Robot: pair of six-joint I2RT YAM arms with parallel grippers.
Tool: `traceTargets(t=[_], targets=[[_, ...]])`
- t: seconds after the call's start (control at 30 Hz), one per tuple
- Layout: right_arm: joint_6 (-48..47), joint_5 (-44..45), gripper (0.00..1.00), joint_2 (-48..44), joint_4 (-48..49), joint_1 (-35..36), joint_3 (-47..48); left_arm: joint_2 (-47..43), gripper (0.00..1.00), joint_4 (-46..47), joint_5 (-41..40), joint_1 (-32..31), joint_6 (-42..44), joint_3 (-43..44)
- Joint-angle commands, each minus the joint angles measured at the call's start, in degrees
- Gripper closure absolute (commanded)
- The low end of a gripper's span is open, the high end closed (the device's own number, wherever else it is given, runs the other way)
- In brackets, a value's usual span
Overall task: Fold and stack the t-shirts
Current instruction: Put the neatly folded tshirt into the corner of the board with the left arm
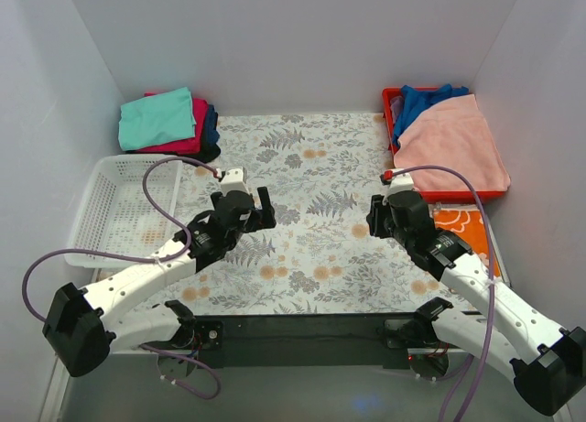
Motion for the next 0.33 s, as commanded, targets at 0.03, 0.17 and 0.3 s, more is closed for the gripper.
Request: traceTargets(t=[0.03,0.17,0.3], targets=[[0.4,1.3,0.6,0.0,1.1,0.1,0.5,0.4,0.13,1.1,-4.6,-3.0,-1.9,0.1],[0.8,1.6,0.6,0.7,1.2,0.1,0.8,2.2,0.13,1.3,-5.8,-4.6,-1.1,0.2],[0.5,2.3,0.6,0.5,1.7,0.1,0.2,2.5,0.11,2.1,-8.3,-6.1,-1.2,-0.5]])
